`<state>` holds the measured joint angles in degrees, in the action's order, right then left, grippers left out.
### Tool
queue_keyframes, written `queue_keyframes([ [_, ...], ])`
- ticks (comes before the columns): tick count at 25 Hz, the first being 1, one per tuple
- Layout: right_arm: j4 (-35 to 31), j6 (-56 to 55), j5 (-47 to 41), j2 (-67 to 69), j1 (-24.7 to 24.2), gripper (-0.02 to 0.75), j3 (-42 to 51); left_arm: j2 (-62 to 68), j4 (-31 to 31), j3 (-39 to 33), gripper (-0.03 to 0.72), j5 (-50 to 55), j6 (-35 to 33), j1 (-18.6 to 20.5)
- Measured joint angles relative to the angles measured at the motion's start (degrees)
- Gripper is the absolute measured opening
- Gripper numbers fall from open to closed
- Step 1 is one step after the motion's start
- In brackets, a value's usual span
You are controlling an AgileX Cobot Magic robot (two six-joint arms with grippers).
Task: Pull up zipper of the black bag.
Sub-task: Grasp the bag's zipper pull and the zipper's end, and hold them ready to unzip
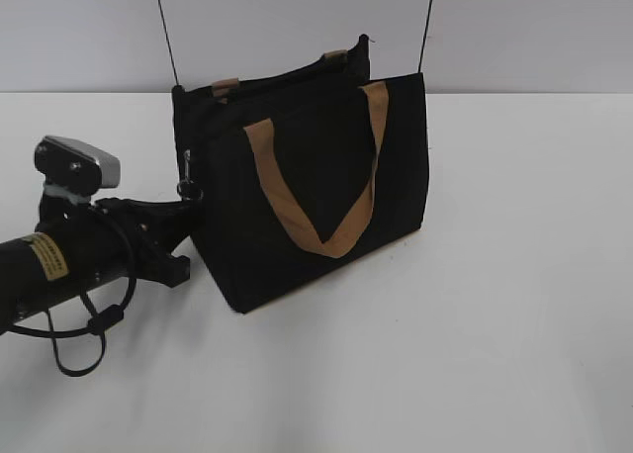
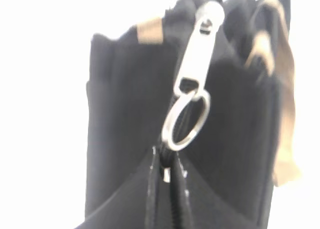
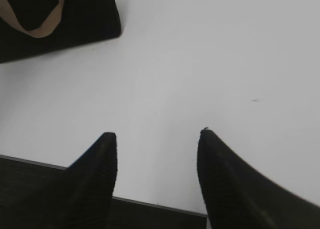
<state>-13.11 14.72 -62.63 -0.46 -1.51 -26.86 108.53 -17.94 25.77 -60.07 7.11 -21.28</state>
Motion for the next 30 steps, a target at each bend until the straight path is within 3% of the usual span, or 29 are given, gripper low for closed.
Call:
queue_keyframes([
  [11,-4.71,0.00,1.44,0.00,0.00,0.379,0.00,-24.31,-1.24,-3.08,0.019,12.78,0.49,0.00],
  [20,-5.76,0.96,1.76,0.00,0.00,0.328,0.00,-40.45,-9.26,-3.08,0.019,23.73,11.83,0.00],
  [30,-25.15,19.88,8.23,18.40,0.00,0.325,-2.62,-42.80,-14.57,-0.12,0.019,26.19,19.33,0.00],
])
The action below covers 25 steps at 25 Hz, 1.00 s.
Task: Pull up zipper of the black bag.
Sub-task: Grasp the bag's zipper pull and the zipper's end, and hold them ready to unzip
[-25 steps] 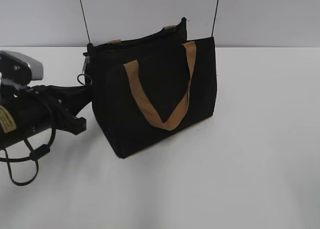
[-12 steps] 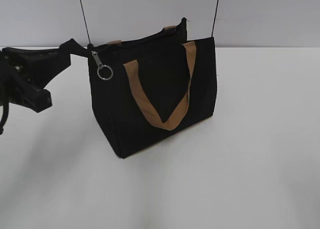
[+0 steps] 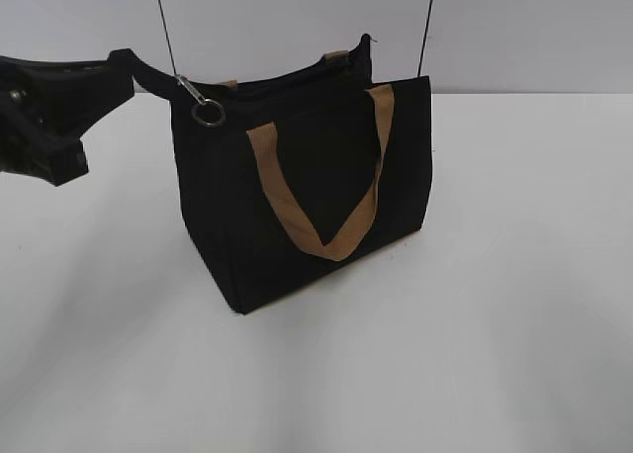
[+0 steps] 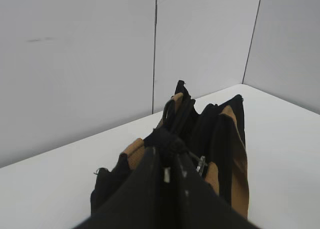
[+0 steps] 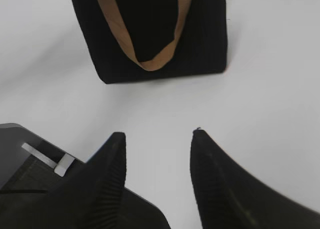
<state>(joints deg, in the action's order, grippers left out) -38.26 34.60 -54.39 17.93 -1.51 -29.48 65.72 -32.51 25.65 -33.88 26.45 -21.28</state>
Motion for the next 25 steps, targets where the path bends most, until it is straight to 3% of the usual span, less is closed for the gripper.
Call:
queue_keyframes([
  [12,-25.69,31.67,6.74,23.08,0.05,0.325,-0.85,0.00,-0.36,1.67,0.019,-0.01,0.81,0.00],
  [21,-28.72,40.98,5.70,39.88,0.56,0.325,-11.54,0.00,-0.36,1.67,0.019,-0.01,0.81,0.00],
  [25,-28.48,43.16,7.57,45.95,7.57,0.325,-15.48,0.00,-0.43,1.67,0.019,-0.06,0.81,0.00],
])
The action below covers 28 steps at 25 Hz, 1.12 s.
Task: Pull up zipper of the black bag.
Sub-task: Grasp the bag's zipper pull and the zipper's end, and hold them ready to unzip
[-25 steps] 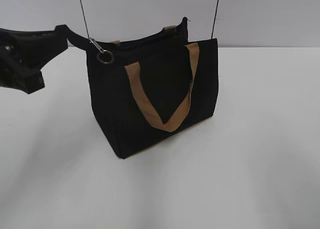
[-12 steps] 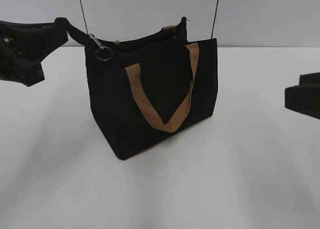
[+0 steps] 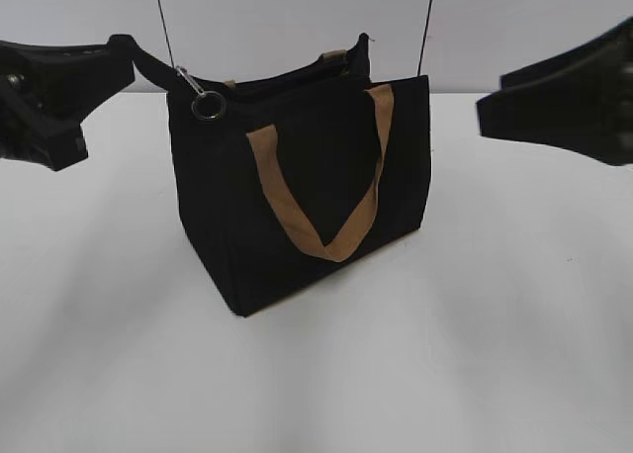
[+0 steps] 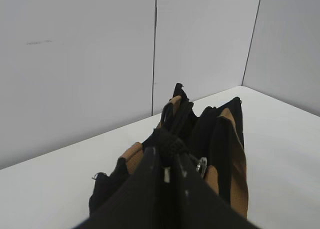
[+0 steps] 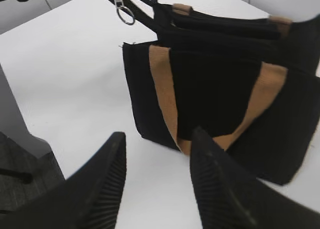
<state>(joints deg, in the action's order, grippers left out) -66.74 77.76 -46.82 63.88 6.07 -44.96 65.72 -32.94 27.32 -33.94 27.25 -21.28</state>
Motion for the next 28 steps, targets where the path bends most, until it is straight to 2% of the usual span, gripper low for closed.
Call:
queue_keyframes([
  [4,0.73,0.24,6.09,6.46,8.93,0.325,-4.16,0.00,0.00,0.00,0.019,-0.14,0.00,0.00],
  [10,1.08,0.29,8.88,18.19,16.90,0.324,-14.10,0.00,0.00,0.00,0.019,-0.31,0.00,0.00],
  [20,4.42,0.88,9.40,34.80,24.51,0.324,-29.44,0.00,0.00,0.00,0.019,-0.31,0.00,0.00],
  [28,5.49,1.21,10.67,39.36,25.40,0.324,-32.93,0.00,0.00,0.00,0.019,-0.37,0.00,0.00],
])
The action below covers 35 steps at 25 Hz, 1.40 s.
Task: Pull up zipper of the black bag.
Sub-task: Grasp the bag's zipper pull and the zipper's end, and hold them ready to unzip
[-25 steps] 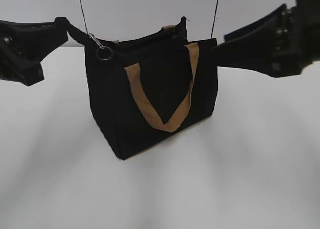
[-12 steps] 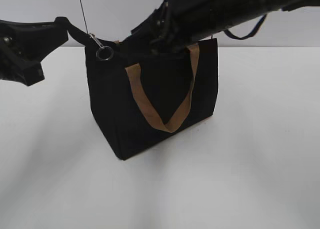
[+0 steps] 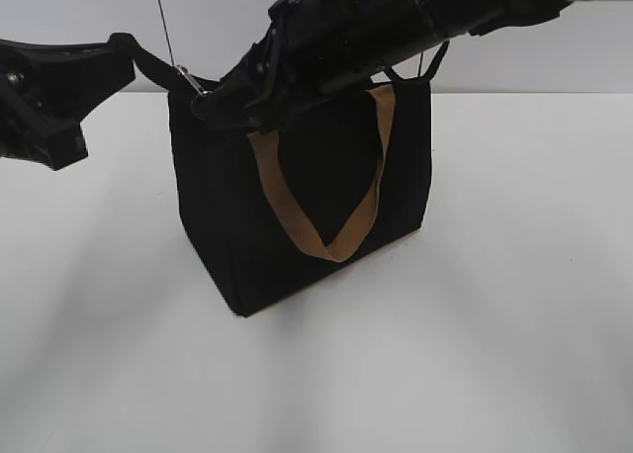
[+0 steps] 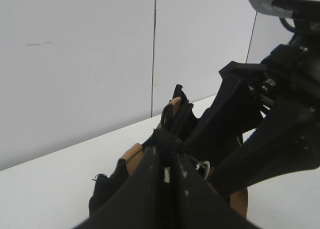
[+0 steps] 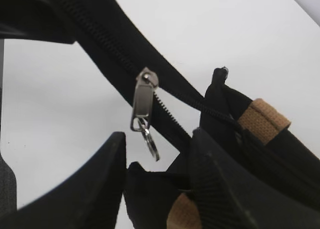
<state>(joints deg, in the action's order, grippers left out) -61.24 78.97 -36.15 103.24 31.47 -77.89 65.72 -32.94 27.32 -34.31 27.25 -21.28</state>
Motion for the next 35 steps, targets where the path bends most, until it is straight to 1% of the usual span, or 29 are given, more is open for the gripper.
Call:
queue_keyframes([
  [8,0.07,0.02,-0.01,0.04,0.21,0.324,-0.02,0.00,0.05,0.07,0.019,-0.32,0.00,0.00],
  [13,0.82,-0.03,0.12,0.04,2.08,0.323,-0.02,0.00,0.05,0.07,0.019,-0.43,0.00,0.00],
  [14,1.33,-0.03,0.18,0.04,2.13,0.317,-0.02,0.00,0.10,0.07,0.019,-0.50,0.00,0.00],
  [19,3.26,-1.78,0.50,0.04,2.18,0.235,-0.02,0.00,0.10,0.07,0.019,-1.13,0.00,0.00],
  [25,3.37,-3.34,0.80,0.04,2.18,0.211,-0.02,0.00,0.10,0.07,0.019,-1.41,0.00,0.00],
  [27,3.50,-3.87,0.91,0.04,2.18,0.158,-0.02,0.00,0.10,0.07,0.019,-1.52,0.00,0.00],
  [28,3.54,-4.00,0.91,0.04,2.18,0.122,-0.02,0.00,0.10,0.07,0.019,-1.54,0.00,0.00],
  [29,3.78,-4.33,0.91,0.04,2.18,0.065,-0.02,0.00,0.10,0.07,0.019,-1.54,0.00,0.00],
  [31,4.27,-5.10,0.91,0.04,2.18,0.001,-0.02,0.00,0.10,0.07,0.019,-1.58,0.00,0.00],
  [32,4.55,-5.82,0.91,0.04,2.18,-0.013,-0.02,0.00,0.10,0.07,0.019,-1.58,0.00,0.00],
  [35,5.72,-8.12,0.91,0.04,2.18,-0.015,-0.02,0.00,0.10,0.07,0.019,-1.58,0.00,0.00],
])
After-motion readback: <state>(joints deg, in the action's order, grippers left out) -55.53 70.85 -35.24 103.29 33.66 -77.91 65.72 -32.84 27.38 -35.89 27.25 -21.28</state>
